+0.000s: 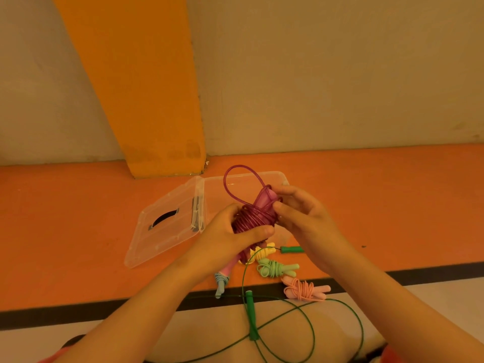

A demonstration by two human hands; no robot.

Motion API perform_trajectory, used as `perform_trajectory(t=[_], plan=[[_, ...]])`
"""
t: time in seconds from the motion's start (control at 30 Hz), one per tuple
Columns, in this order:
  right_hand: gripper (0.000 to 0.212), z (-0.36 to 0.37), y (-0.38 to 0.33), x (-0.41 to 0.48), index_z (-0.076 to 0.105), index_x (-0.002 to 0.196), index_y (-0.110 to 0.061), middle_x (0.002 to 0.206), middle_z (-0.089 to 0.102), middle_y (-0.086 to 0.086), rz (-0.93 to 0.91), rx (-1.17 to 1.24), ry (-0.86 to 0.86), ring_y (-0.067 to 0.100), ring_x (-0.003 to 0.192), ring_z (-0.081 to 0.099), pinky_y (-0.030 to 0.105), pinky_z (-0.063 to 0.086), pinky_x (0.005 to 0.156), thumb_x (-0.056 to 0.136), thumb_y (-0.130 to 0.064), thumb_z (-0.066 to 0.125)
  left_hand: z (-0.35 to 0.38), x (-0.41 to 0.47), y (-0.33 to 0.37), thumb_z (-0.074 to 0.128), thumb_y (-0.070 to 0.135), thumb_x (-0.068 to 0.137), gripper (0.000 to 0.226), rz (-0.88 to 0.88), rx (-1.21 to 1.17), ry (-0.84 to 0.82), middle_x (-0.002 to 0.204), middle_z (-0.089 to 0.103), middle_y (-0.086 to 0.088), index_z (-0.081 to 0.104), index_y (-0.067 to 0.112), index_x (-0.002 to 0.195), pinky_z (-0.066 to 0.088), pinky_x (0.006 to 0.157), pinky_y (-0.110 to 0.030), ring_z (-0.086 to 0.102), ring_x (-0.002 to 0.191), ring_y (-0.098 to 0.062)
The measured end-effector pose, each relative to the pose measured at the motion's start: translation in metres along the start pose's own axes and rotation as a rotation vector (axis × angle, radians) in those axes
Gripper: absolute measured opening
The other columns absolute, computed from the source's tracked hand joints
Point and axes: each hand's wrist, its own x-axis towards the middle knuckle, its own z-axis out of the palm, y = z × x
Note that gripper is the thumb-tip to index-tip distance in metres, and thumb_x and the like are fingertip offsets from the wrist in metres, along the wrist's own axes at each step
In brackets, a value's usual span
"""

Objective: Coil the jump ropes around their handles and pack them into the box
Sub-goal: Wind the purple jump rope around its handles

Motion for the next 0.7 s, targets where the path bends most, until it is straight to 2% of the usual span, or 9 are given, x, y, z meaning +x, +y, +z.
perform_trajectory(t=[0.13, 0.23, 0.3, 0.37, 0.43, 0.5, 0.57, 0.63, 0.7], plan=[[0.04, 0.003, 0.001, 0.0, 0.057, 0.103, -0.011, 0.088, 0.067, 0.005, 0.076, 0.16, -0.083, 0.015, 0.08, 0.064, 0.025, 0.052, 0.073, 0.069, 0.004, 0.073, -0.001, -0.002, 0.002, 0.078, 0.032, 0.067, 0.051, 0.03, 0.149, -0.019, 0.089, 0.071, -0.006, 0.057, 0.016, 0.111, 0.051, 0.059, -0.023, 0.067, 0.066, -0.009], [0.038, 0.006, 0.002, -0.001, 0.056, 0.099, -0.015, 0.082, 0.064, 0.004, 0.109, 0.205, -0.077, 0.013, 0.073, 0.062, 0.024, 0.052, 0.068, 0.067, 0.004, 0.064, -0.003, -0.002, 0.003, 0.08, 0.042, 0.061, 0.055, 0.036, 0.229, -0.04, 0.093, 0.071, -0.007, 0.057, 0.024, 0.107, 0.055, 0.065, -0.03, 0.069, 0.077, -0.019], [0.04, 0.007, 0.003, -0.001, 0.056, 0.1, -0.016, 0.083, 0.064, 0.004, 0.101, 0.163, -0.06, 0.014, 0.074, 0.061, 0.024, 0.051, 0.067, 0.066, 0.003, 0.064, -0.004, -0.001, 0.004, 0.084, 0.036, 0.066, 0.05, 0.041, 0.263, -0.06, 0.094, 0.068, -0.004, 0.057, 0.027, 0.107, 0.055, 0.064, -0.03, 0.068, 0.075, -0.016], [0.047, 0.007, 0.003, -0.002, 0.057, 0.107, -0.018, 0.088, 0.064, 0.004, 0.092, 0.098, -0.036, 0.016, 0.08, 0.061, 0.025, 0.051, 0.069, 0.065, 0.0, 0.066, -0.005, -0.002, 0.007, 0.083, 0.02, 0.072, 0.044, 0.037, 0.267, -0.09, 0.094, 0.067, -0.003, 0.057, 0.028, 0.107, 0.057, 0.064, -0.033, 0.067, 0.071, -0.013], [0.06, 0.004, 0.002, -0.005, 0.057, 0.117, -0.028, 0.102, 0.063, 0.004, 0.073, 0.0, -0.031, 0.015, 0.089, 0.06, 0.026, 0.05, 0.072, 0.063, -0.006, 0.071, -0.003, -0.003, 0.009, 0.081, 0.013, 0.074, 0.043, 0.021, 0.253, -0.132, 0.101, 0.069, -0.011, 0.058, 0.025, 0.108, 0.056, 0.075, -0.046, 0.068, 0.085, -0.031], [0.068, 0.001, -0.004, -0.006, 0.053, 0.122, -0.04, 0.117, 0.059, -0.002, 0.006, -0.213, -0.025, 0.01, 0.103, 0.057, 0.024, 0.047, 0.078, 0.062, -0.017, 0.074, -0.002, -0.005, 0.011, 0.08, 0.012, 0.075, 0.043, -0.002, 0.231, -0.156, 0.107, 0.067, -0.019, 0.058, 0.019, 0.112, 0.052, 0.083, -0.054, 0.062, 0.098, -0.044], [0.064, 0.0, -0.011, -0.007, 0.052, 0.123, -0.041, 0.125, 0.055, -0.008, -0.092, -0.381, -0.047, 0.004, 0.117, 0.051, 0.027, 0.047, 0.087, 0.066, -0.019, 0.071, -0.003, -0.006, 0.011, 0.079, 0.013, 0.076, 0.041, -0.017, 0.197, -0.16, 0.105, 0.067, -0.022, 0.059, 0.015, 0.112, 0.051, 0.083, -0.056, 0.062, 0.095, -0.047], [0.056, 0.001, -0.019, -0.007, 0.055, 0.121, -0.037, 0.129, 0.053, -0.013, -0.152, -0.435, -0.113, 0.005, 0.124, 0.046, 0.035, 0.047, 0.093, 0.07, -0.019, 0.069, -0.004, -0.005, 0.012, 0.078, 0.013, 0.076, 0.038, -0.019, 0.161, -0.165, 0.097, 0.069, -0.021, 0.06, 0.013, 0.109, 0.052, 0.079, -0.055, 0.064, 0.085, -0.046], [0.05, 0.0, -0.024, -0.007, 0.058, 0.121, -0.031, 0.13, 0.053, -0.018, -0.147, -0.441, -0.184, 0.01, 0.124, 0.048, 0.037, 0.046, 0.092, 0.074, -0.015, 0.066, -0.005, -0.004, 0.013, 0.078, 0.015, 0.075, 0.037, -0.018, 0.144, -0.186, 0.092, 0.071, -0.018, 0.061, 0.012, 0.108, 0.054, 0.075, -0.049, 0.066, 0.081, -0.04]])
